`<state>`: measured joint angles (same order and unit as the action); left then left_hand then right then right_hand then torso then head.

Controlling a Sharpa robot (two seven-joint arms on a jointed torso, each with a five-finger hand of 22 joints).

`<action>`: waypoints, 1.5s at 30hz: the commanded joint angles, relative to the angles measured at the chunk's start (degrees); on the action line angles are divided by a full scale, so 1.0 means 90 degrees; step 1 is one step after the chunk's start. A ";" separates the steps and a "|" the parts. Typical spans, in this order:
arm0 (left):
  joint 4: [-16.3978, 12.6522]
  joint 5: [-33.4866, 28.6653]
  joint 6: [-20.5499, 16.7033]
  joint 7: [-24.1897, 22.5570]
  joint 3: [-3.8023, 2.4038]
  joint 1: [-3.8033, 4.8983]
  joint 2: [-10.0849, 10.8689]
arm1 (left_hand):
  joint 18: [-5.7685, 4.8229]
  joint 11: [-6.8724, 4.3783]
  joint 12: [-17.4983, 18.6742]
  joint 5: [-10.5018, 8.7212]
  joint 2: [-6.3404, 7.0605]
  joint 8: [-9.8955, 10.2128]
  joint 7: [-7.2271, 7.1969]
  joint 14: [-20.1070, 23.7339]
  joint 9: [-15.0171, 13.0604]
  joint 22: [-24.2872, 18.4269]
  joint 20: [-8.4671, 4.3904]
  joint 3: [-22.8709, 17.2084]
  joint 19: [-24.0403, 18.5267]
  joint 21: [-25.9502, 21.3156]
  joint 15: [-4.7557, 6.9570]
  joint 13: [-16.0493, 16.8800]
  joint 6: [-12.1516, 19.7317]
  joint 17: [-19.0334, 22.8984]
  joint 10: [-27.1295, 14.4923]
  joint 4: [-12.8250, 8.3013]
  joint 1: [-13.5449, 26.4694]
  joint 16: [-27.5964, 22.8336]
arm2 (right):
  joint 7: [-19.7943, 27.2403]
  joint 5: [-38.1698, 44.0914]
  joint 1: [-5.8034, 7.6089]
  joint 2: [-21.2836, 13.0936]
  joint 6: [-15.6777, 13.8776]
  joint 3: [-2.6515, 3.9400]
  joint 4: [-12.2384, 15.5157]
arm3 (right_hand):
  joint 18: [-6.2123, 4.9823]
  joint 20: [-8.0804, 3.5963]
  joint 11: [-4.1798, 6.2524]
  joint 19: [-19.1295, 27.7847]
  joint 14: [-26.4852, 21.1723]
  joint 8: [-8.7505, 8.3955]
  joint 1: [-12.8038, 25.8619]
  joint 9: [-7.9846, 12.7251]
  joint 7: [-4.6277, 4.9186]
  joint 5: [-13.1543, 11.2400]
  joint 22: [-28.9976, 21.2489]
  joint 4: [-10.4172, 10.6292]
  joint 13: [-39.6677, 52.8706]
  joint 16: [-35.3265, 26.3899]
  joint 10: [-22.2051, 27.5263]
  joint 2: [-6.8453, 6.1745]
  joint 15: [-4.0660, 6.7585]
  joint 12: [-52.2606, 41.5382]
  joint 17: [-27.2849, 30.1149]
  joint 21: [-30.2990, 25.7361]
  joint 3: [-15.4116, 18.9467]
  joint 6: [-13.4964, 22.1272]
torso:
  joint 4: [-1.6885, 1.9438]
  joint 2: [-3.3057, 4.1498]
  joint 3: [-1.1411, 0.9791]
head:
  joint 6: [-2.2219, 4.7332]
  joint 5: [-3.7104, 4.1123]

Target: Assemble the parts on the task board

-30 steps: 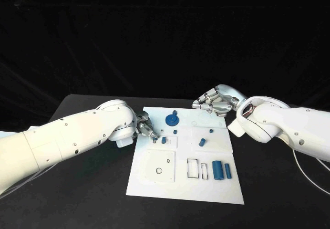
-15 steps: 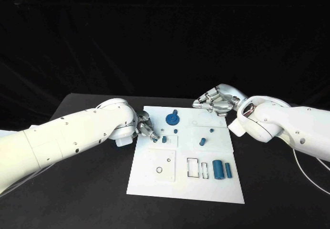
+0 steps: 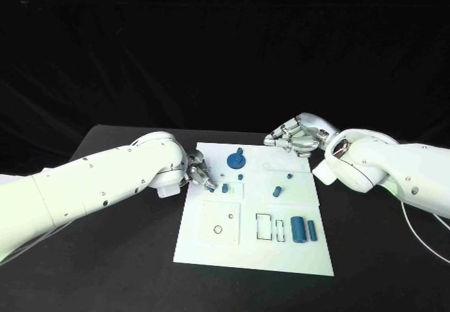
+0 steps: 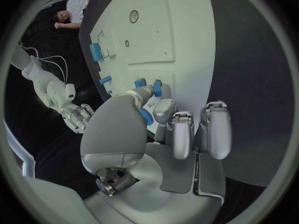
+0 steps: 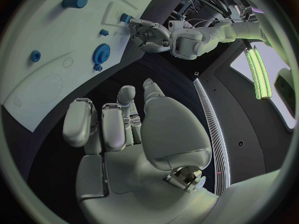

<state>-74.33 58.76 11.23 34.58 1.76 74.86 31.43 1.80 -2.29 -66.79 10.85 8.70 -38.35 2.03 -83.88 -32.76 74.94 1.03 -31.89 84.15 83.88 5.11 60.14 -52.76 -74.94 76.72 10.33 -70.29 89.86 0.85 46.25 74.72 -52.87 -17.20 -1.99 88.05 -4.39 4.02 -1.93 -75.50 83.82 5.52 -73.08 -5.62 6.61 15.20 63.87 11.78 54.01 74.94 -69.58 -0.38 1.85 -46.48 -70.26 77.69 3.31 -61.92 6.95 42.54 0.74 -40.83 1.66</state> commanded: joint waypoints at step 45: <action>0.0152 0.0226 0.0565 0.0345 0.0058 -0.0028 -0.0238 | -0.0042 -0.0068 -0.0254 0.0003 0.0000 -0.0008 -0.0123 -0.0680 0.0281 0.1249 -0.0068 -0.0078 0.0424 0.0109 0.0088 0.0316 -0.0379 -0.1673 0.0244 -0.0508 0.0696 0.0015 | 0.0062 -0.0006 -0.0005 -0.0049 0.0186 -0.0001 0.0084 | -0.0126 0.0005 0.0000 0.0024 0.0248 -0.0013 -0.0042 -0.0008 0.0007 0.0039 -0.0012 0.0018 -0.0014 -0.0028 0.0032 0.0040 0.0040 0.0021 0.0007 -0.0041 0.0052 0.0017 | -0.0009 0.0000 -0.0008 | -0.0168 -0.0016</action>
<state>-72.92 60.94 13.57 36.57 1.83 75.24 29.58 1.80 -2.90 -68.80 11.02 8.61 -38.72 1.62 -83.88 -30.23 74.92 0.83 -33.08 83.93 84.49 5.53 62.96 -55.19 -74.91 78.56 5.47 -64.33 89.86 0.91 46.00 74.72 -53.32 -16.24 -2.00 88.69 -4.39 4.02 -1.93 -75.50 83.82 5.52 -73.07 -5.59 6.61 15.20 63.85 11.94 53.95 74.94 -69.58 -0.38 1.85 -46.49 -70.26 77.69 3.47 -61.92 6.85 42.54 0.68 -42.25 1.48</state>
